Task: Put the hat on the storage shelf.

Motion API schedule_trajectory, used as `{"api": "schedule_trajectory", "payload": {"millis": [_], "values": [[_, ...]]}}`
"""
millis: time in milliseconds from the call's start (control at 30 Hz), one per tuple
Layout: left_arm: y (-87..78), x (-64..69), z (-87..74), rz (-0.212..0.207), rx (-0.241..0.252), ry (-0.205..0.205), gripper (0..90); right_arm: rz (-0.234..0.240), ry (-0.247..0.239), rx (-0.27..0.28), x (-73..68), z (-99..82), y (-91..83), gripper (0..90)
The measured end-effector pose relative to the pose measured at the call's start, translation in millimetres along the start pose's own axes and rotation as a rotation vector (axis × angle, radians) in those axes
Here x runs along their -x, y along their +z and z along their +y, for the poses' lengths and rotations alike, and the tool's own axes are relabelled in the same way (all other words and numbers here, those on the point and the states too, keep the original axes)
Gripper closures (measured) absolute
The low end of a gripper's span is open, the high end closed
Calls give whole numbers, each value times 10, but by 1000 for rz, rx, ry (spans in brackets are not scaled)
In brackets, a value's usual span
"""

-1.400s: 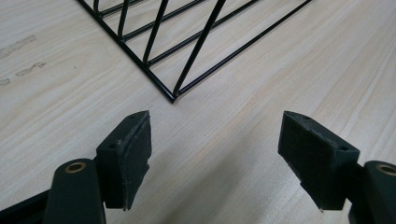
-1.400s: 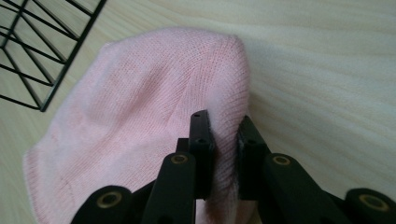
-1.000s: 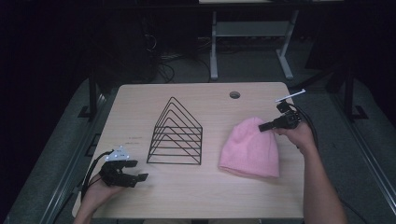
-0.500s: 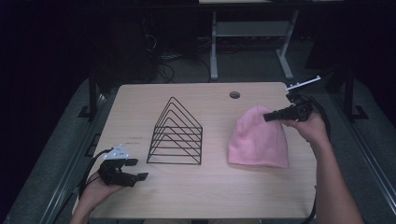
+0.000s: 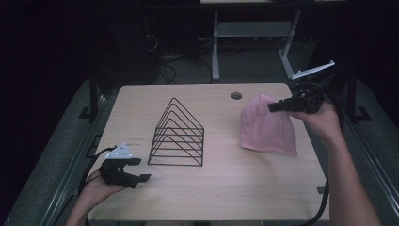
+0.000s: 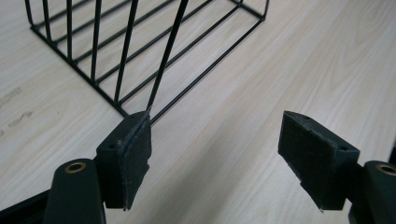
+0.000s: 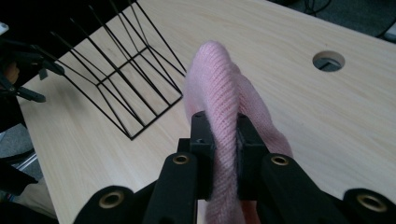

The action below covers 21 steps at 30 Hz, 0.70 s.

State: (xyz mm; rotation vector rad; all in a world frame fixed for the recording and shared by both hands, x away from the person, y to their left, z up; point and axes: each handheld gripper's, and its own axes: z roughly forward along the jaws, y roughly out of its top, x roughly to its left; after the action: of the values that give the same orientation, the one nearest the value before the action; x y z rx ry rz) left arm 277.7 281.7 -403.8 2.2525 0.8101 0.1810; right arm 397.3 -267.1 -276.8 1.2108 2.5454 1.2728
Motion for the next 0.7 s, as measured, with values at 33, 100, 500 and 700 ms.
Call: {"api": "schedule_trajectory", "payload": {"millis": [33,100,500,700], "values": [[-15,5,19,-2,-3,5,259,-1,-8,1,-21,17,-15,807],[-30,7,39,-3,-1,15,259,-2,-21,6,-59,53,-42,807],[-233,40,269,-38,-17,61,259,22,-126,49,-396,330,-196,808],[-343,28,375,-44,-21,75,259,32,-166,56,-559,436,-244,808]]}}
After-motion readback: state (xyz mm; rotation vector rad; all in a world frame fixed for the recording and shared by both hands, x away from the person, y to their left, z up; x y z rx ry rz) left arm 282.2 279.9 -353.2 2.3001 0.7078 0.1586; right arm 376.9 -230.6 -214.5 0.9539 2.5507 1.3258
